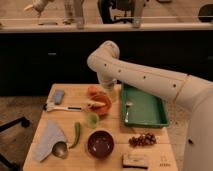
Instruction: Place apple in plastic cup
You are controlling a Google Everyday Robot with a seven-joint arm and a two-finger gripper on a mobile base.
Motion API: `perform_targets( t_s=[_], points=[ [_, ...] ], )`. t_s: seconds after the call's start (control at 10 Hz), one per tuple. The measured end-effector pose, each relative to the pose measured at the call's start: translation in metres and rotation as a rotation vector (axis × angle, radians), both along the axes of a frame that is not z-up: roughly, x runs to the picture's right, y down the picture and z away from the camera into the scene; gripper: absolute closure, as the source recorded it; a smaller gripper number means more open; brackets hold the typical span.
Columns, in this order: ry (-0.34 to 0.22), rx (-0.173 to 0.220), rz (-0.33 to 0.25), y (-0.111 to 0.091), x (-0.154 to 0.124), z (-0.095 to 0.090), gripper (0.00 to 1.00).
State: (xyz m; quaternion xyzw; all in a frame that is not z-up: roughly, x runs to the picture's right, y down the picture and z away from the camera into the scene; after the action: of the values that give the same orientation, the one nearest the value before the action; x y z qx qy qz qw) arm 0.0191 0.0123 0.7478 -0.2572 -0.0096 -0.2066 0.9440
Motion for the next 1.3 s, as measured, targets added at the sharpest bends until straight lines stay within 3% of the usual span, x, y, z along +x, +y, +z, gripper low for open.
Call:
perform_targets(
  t_s=[0.6,0.7,0.8,0.9,1.3],
  points=[
    [0.071,0.018,-0.015,0.014,-0.020,0.031,0.20],
    [0.095,0.052,-0.001,0.016,-0.019,0.033,0.20],
    [0.115,0.112,0.029,0.018,-0.017,0.035,0.20],
    [0.123,0.135,0.052,0.019,-0.011,0.037,0.20],
    [0.124,0.137,0.067,0.021,-0.011,0.039,0.20]
  ],
)
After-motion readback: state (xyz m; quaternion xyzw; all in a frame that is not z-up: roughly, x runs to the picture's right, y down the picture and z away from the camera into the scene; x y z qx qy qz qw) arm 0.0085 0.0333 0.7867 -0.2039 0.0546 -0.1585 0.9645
